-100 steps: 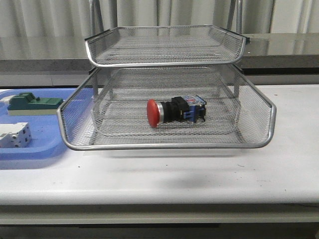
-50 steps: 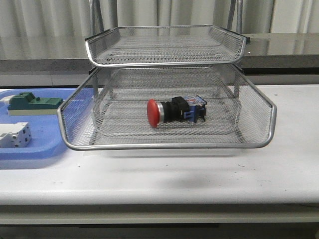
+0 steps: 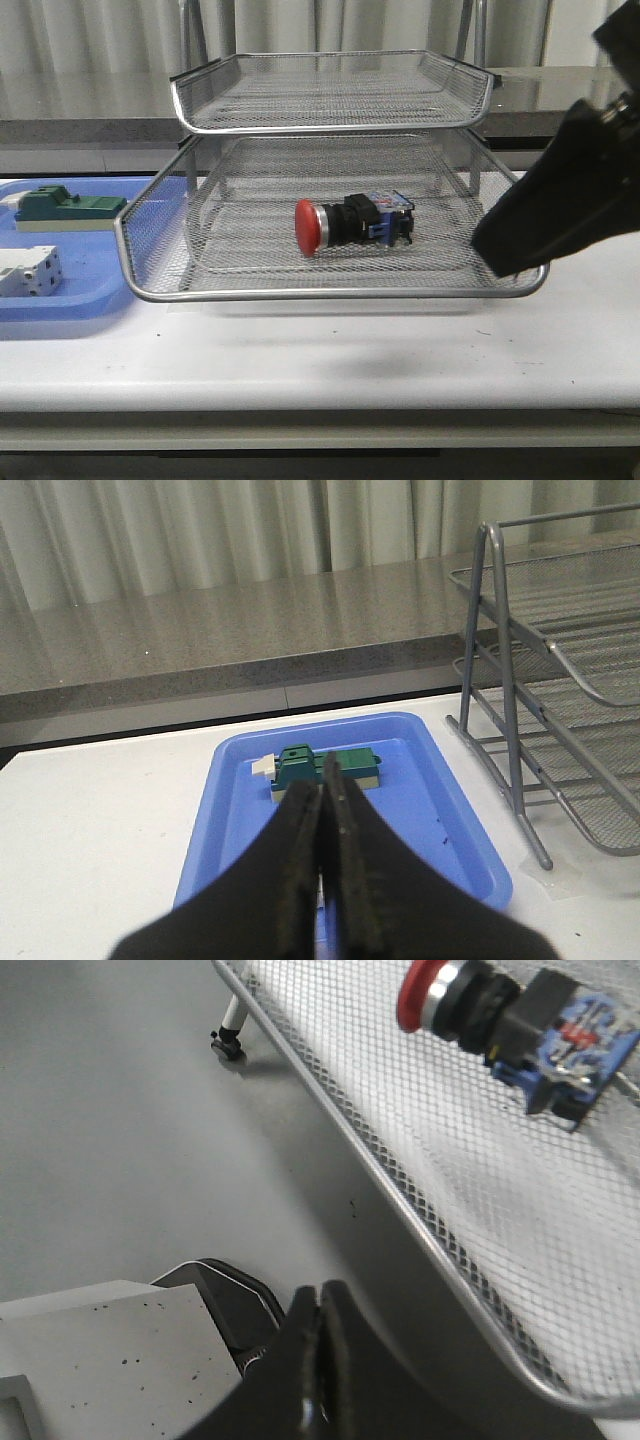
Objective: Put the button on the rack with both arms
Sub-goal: 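Push the middle mesh tray back into the rack with the right gripper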
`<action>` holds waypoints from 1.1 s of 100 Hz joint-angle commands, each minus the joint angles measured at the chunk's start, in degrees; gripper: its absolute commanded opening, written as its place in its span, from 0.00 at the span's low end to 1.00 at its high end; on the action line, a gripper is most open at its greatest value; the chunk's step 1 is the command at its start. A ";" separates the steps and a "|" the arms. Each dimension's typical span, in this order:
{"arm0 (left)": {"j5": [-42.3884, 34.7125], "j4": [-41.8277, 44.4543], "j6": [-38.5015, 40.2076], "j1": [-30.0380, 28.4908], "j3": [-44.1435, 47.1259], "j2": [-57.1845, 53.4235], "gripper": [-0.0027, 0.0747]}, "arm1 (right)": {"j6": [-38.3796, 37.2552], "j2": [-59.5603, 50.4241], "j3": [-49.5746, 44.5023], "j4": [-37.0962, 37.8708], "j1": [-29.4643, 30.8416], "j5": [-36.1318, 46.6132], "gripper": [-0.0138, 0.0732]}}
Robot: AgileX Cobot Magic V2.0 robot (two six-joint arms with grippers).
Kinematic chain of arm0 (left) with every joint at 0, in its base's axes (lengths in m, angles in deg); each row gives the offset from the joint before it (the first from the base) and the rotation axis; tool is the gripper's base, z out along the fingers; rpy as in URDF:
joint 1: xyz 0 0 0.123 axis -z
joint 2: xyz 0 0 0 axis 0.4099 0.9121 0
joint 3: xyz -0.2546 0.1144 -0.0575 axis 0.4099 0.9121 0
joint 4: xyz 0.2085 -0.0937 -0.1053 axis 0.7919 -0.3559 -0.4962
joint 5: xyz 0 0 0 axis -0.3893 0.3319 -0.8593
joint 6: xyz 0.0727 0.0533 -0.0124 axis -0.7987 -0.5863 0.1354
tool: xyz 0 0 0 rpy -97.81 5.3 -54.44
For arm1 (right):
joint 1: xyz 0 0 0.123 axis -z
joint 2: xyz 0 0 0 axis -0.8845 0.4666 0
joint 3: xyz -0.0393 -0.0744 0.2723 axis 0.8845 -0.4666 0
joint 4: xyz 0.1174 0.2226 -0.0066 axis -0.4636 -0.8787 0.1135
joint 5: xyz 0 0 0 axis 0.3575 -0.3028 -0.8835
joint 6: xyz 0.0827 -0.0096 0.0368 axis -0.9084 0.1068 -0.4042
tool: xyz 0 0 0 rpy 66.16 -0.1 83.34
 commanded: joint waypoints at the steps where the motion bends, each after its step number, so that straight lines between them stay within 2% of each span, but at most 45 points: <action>1: -5.14 -0.58 0.74 -0.16 -1.58 0.70 0.01 | 0.83 2.43 2.20 -0.69 -3.56 5.14 0.08; 16: -5.14 -0.58 0.74 -0.16 -1.58 0.70 0.01 | 0.83 8.28 3.77 -0.01 -8.15 8.80 0.08; 35: -5.14 -0.58 0.74 -0.16 -1.58 0.70 0.01 | 0.83 14.67 7.24 0.16 -10.21 10.58 0.08; 74: -5.14 -0.58 0.74 -0.16 -1.58 0.70 0.01 | 0.83 21.96 13.50 3.93 -9.26 15.40 0.08; 110: -5.14 -0.58 0.74 -0.16 -1.58 0.70 0.01 | 0.83 27.28 21.38 4.69 -3.61 15.54 0.08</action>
